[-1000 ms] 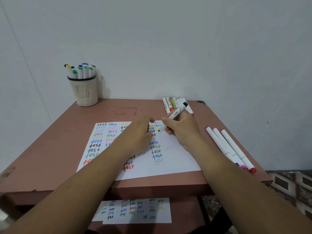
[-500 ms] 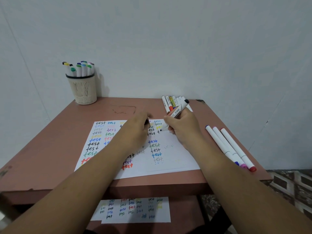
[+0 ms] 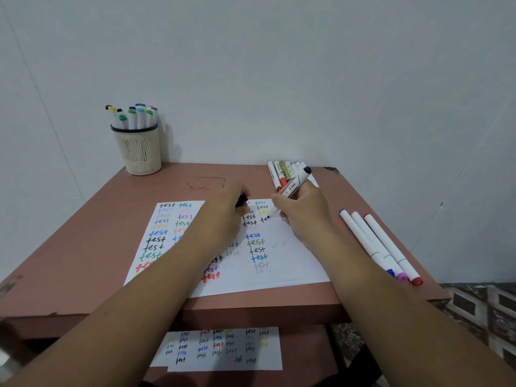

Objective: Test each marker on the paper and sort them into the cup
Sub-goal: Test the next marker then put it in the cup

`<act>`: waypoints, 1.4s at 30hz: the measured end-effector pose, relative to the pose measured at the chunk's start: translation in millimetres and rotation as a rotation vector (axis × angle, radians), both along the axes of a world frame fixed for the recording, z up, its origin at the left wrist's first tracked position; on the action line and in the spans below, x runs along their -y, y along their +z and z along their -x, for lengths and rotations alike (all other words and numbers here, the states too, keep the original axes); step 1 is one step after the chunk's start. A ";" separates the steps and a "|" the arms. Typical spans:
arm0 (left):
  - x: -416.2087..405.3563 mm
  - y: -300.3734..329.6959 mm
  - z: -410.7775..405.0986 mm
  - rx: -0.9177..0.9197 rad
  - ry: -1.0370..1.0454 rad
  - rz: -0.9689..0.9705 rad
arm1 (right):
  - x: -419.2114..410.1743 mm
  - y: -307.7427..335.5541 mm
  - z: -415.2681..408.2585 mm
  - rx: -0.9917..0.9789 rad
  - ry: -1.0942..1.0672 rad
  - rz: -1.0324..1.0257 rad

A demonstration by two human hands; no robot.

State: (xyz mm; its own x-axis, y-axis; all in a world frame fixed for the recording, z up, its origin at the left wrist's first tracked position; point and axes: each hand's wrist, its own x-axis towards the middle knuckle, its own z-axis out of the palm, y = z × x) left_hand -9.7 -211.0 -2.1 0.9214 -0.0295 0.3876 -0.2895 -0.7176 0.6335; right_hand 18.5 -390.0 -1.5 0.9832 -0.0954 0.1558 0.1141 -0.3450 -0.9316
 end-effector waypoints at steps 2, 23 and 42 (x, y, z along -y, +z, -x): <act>1.5 3.8 1.6 0.011 0.008 -0.007 | 0.2 -0.2 0.7 0.001 0.008 -0.004; 7.2 19.5 10.8 -0.113 0.028 -0.061 | 3.0 -0.1 -0.5 0.102 -0.006 -0.187; -3.9 5.1 8.9 0.017 -0.079 0.035 | -3.9 6.7 11.0 0.071 0.330 -0.307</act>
State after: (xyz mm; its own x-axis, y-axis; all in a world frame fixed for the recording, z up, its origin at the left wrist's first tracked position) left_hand -18.6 -207.1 2.9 0.9100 -0.0877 0.4053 -0.3550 -0.6697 0.6523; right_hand 7.5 -386.1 5.2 0.9565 0.1690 0.2377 0.2391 0.0119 -0.9709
